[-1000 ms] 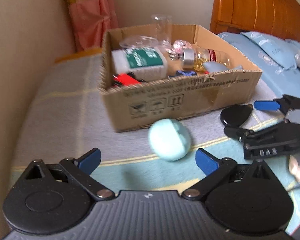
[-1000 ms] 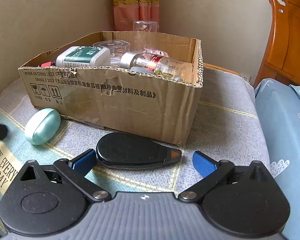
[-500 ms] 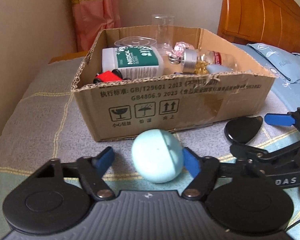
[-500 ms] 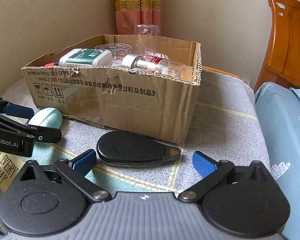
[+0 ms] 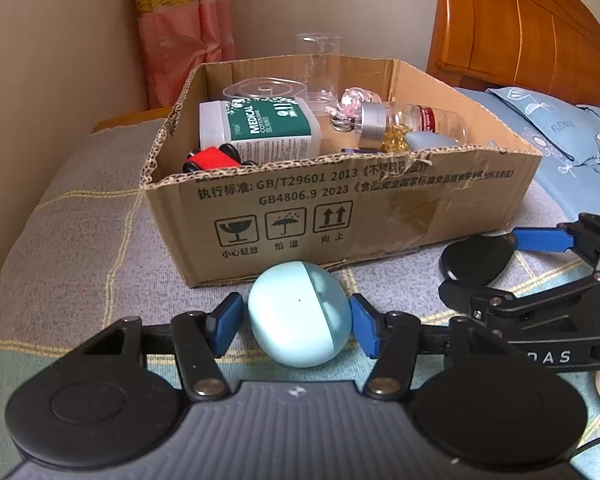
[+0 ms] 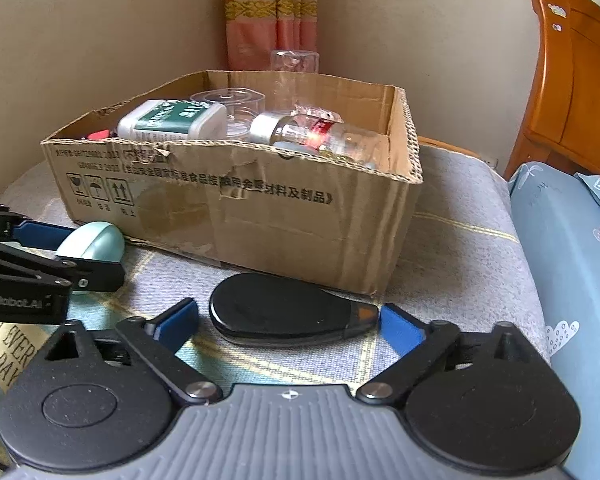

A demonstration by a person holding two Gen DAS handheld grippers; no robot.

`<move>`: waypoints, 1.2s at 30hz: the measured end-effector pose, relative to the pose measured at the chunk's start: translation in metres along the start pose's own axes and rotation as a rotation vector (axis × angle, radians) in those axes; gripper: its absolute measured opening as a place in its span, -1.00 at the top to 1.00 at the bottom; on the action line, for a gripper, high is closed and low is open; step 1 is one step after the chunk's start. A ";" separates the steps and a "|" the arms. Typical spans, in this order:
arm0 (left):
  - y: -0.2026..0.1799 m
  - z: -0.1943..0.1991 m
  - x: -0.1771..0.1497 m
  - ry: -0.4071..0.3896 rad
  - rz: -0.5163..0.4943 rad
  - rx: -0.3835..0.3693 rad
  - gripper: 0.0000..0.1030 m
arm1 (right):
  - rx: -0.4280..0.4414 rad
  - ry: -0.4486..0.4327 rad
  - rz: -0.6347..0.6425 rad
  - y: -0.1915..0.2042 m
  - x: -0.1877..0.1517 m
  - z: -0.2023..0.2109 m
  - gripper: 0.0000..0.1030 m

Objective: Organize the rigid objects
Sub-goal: 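Grasp the pale blue egg case with left tool while right tool grasps the black oval case, then carry both cases into the box and open both tools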

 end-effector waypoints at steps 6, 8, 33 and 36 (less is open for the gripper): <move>0.002 0.001 0.001 0.008 0.001 -0.017 -0.04 | 0.001 0.014 0.012 0.002 0.000 0.003 -0.80; 0.002 0.001 0.002 0.016 -0.006 -0.024 -0.04 | 0.004 0.017 0.009 0.001 0.000 0.005 -0.80; -0.009 0.077 0.041 -0.046 -0.166 -0.171 -0.04 | 0.088 -0.059 0.080 0.000 0.032 0.067 -0.80; -0.011 0.081 0.057 -0.082 -0.187 -0.159 -0.04 | 0.102 -0.088 0.088 -0.001 0.043 0.077 -0.80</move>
Point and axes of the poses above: each gripper's, at about its wrist camera, not at the fingertips, and z roughly against the way its jaws point, y to its left, x to its top, the point moved 5 cm from there along -z, roughly the way its jaws point, and after that the axes turned 3 degrees about x, right-handed, at the moved point
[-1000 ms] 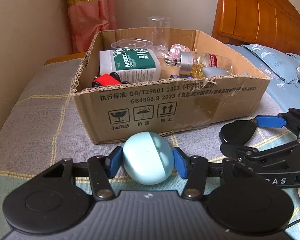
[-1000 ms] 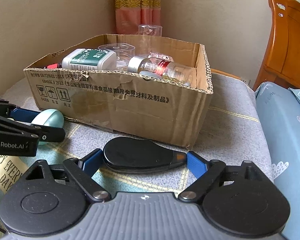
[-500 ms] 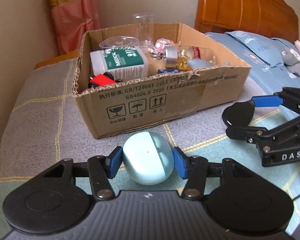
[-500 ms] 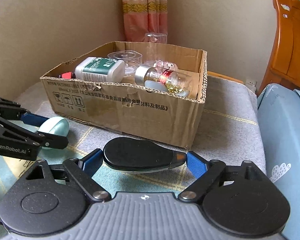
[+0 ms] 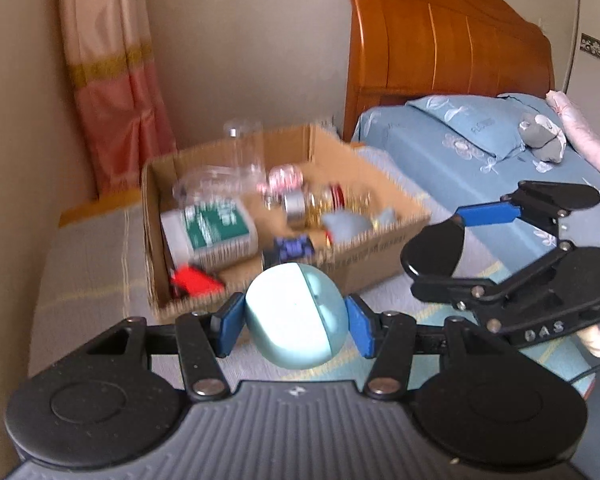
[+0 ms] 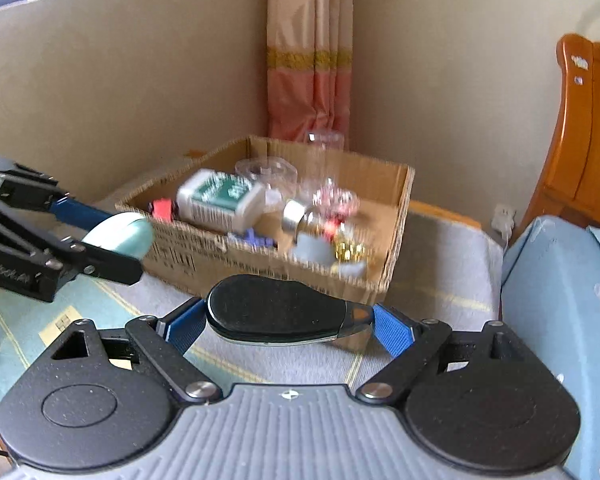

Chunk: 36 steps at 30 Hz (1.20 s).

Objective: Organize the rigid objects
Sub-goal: 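Carry both cases into the box and open both tools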

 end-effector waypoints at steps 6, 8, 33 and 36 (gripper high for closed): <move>0.006 -0.014 0.025 -0.024 -0.026 0.044 -0.04 | 0.010 -0.039 0.021 -0.003 0.022 0.008 -0.80; 0.010 -0.021 0.029 -0.027 -0.026 0.054 0.07 | 0.009 -0.047 0.029 -0.003 0.027 0.008 -0.80; 0.031 -0.006 0.006 -0.083 0.083 0.127 -0.98 | -0.002 -0.013 0.011 -0.024 0.062 -0.025 -0.80; 0.032 0.000 0.004 -0.103 0.081 0.150 -0.99 | -0.014 0.002 -0.004 -0.032 0.074 -0.040 -0.80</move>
Point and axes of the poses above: each gripper's, at about its wrist camera, not at the fingertips, and z roughly against the way its jaws point, y to its left, x to its top, the point moved 5 cm from there along -z, roughly the way its jaws point, and after that the axes turned 3 degrees about x, right-handed, at the moved point
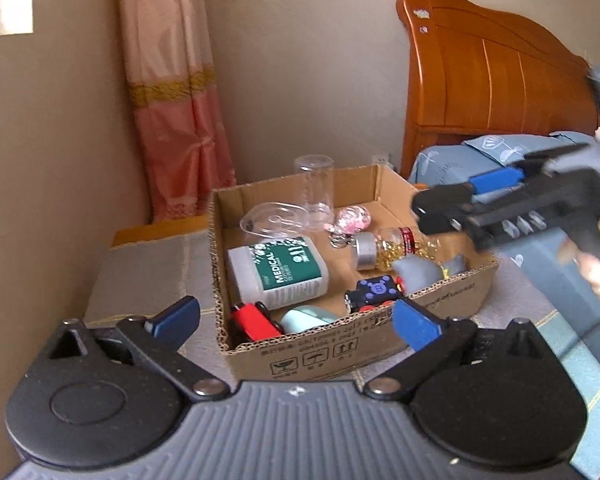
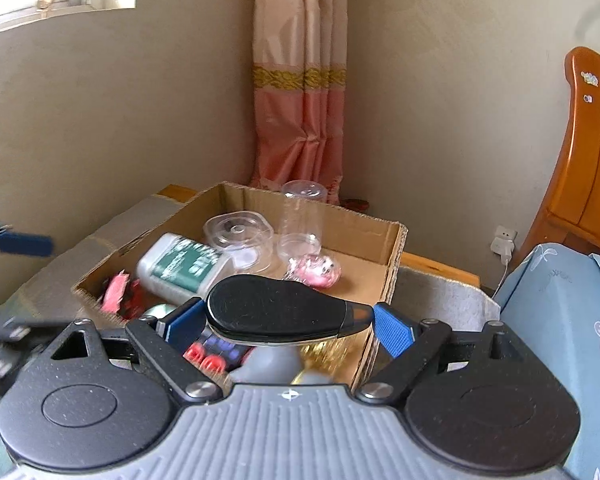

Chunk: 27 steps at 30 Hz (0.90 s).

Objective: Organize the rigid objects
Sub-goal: 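Carry both cases into the box and open both tools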

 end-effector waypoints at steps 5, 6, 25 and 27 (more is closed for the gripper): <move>0.001 0.002 -0.004 0.004 0.006 0.004 -0.99 | -0.027 0.039 -0.054 -0.015 0.016 -0.035 -0.80; 0.000 0.003 -0.005 0.004 0.004 0.007 -0.99 | -0.035 0.049 -0.070 -0.018 0.018 -0.042 -0.80; 0.008 0.015 -0.011 -0.008 0.033 0.111 -0.99 | -0.147 0.105 -0.129 0.006 -0.003 -0.009 -1.00; 0.008 0.018 -0.011 -0.003 0.033 0.139 -0.99 | -0.164 0.114 -0.142 0.014 -0.011 0.004 -1.00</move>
Point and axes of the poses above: each gripper's, at about its wrist camera, not at the fingertips, and z roughly against the way its jaws point, y to its left, x to its top, the point moved 5 cm from there along -z, roughly the way its jaws point, and after that the axes turned 3 degrees about x, right-handed, at the moved point
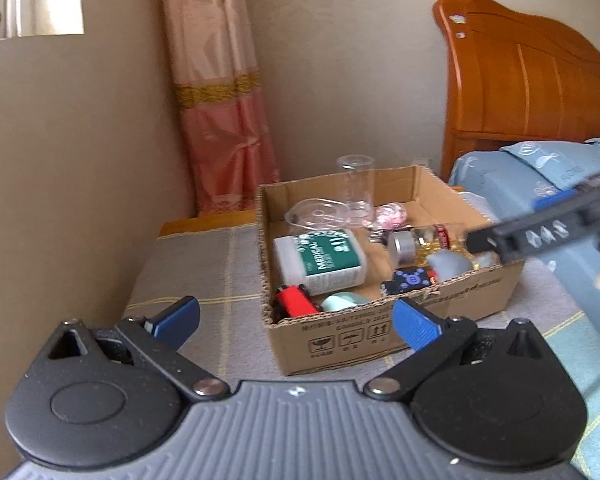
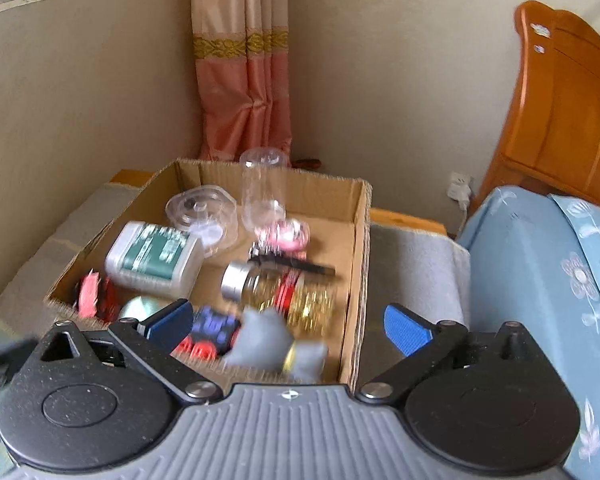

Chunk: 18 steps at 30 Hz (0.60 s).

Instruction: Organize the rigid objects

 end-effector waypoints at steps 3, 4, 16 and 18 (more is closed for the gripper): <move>0.001 0.004 0.000 0.021 0.014 0.025 -0.99 | -0.034 0.006 -0.010 0.006 -0.015 0.017 -1.00; 0.002 0.006 0.000 0.029 0.022 0.030 -0.99 | -0.054 0.014 -0.014 0.009 -0.021 0.021 -1.00; -0.003 0.032 0.007 0.094 0.029 0.066 -0.99 | -0.127 -0.027 -0.111 0.021 -0.042 0.074 -1.00; -0.003 0.036 0.010 0.098 0.039 0.063 -0.99 | -0.132 -0.040 -0.117 0.020 -0.042 0.081 -1.00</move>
Point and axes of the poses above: each gripper's, at about its wrist camera, not at the fingertips, and z roughly against the way its jaws point, y to its left, x to its top, the point moved 5 cm from there along -z, roughly the way its jaws point, and after that the axes turned 3 degrees about x, right-handed, at the moved point
